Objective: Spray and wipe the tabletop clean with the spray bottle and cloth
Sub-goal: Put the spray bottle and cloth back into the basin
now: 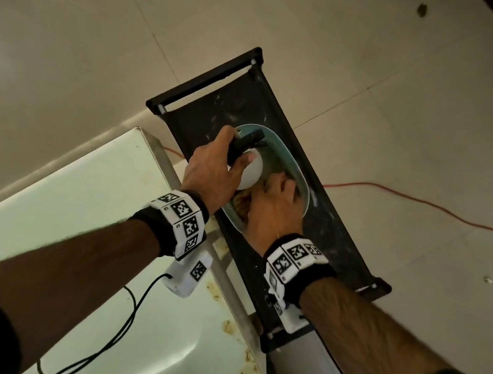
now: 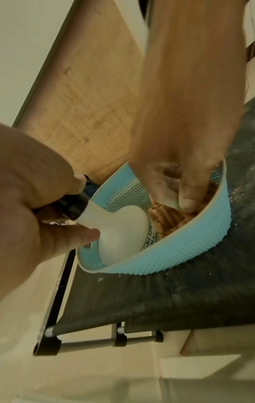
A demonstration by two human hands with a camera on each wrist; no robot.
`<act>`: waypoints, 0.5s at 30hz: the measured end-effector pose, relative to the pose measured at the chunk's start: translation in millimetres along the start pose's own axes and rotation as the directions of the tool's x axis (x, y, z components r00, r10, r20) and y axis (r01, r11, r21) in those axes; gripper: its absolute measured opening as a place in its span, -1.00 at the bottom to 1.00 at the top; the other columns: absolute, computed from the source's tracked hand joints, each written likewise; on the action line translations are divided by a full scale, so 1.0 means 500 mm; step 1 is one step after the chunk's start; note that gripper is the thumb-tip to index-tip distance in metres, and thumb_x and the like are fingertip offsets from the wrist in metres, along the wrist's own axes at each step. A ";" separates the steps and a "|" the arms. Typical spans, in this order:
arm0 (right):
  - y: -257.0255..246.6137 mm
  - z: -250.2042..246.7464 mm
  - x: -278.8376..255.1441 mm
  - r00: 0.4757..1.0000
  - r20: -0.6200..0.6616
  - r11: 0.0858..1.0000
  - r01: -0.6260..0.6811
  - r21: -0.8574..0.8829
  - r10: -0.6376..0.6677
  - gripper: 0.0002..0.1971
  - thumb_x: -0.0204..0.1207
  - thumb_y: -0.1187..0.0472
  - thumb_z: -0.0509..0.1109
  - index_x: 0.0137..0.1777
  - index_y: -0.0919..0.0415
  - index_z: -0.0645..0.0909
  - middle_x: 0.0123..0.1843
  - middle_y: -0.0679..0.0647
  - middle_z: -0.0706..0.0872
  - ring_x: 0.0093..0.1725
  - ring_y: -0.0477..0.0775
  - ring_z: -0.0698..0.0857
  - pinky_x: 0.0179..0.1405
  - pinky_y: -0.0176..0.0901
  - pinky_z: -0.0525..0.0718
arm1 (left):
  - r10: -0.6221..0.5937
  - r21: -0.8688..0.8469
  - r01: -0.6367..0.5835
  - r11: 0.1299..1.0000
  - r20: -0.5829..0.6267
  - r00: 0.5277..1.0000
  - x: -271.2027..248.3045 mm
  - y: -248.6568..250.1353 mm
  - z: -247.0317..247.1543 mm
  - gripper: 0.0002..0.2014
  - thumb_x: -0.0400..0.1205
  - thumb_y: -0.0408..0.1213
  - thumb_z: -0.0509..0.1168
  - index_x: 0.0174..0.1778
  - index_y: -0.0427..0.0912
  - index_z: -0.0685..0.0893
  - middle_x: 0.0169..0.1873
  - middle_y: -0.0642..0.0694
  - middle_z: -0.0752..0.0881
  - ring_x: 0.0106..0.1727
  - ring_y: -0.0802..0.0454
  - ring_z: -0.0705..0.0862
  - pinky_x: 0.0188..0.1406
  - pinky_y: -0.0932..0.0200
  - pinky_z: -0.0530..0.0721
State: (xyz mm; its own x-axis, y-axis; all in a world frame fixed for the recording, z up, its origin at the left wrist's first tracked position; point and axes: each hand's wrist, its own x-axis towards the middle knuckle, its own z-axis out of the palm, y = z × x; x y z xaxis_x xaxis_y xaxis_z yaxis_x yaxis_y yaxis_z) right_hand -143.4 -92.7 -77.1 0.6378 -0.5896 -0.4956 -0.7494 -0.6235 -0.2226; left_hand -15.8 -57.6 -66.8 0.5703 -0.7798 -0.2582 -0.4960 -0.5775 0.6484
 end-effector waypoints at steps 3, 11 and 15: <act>0.004 0.004 -0.010 0.995 0.063 0.997 0.073 -0.013 -0.072 -0.57 0.51 0.09 0.35 0.36 0.19 0.56 0.32 0.25 0.60 0.34 0.34 0.52 0.41 0.18 0.46 | -0.011 0.020 0.010 1.000 0.046 0.999 -0.002 0.000 -0.003 -0.71 0.76 -0.08 0.33 0.29 -0.14 0.50 0.01 0.06 0.62 0.00 0.03 0.64 -0.05 0.06 0.65; 0.016 -0.013 -0.001 0.964 0.267 0.996 0.000 0.084 -0.022 -0.66 0.54 0.08 0.29 0.26 0.18 0.63 0.25 0.16 0.69 0.25 0.26 0.65 0.19 0.03 0.62 | -0.021 0.021 0.018 1.000 0.108 0.994 -0.015 0.008 -0.020 -0.57 0.74 -0.11 0.38 0.43 -0.17 0.43 0.31 -0.21 0.74 0.28 -0.17 0.71 0.11 0.03 0.60; 0.025 -0.040 -0.048 0.992 0.113 0.987 0.034 0.159 -0.052 -0.60 0.51 0.05 0.34 0.31 0.16 0.54 0.31 0.15 0.62 0.33 0.26 0.55 0.27 0.08 0.56 | -0.007 0.003 0.006 1.000 0.106 0.994 -0.028 0.018 -0.048 -0.38 0.66 -0.05 0.47 0.54 -0.18 0.36 0.41 -0.25 0.66 0.41 -0.24 0.65 0.36 -0.14 0.61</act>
State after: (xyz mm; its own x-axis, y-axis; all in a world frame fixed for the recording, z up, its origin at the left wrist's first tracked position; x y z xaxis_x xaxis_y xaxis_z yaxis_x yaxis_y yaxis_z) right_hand -164.3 -96.4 -51.2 0.6518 -0.4945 -0.5751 -0.7463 -0.5534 -0.3699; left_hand -12.6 -46.2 -40.0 0.5014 -0.7970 -0.3368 -0.4946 -0.5833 0.6443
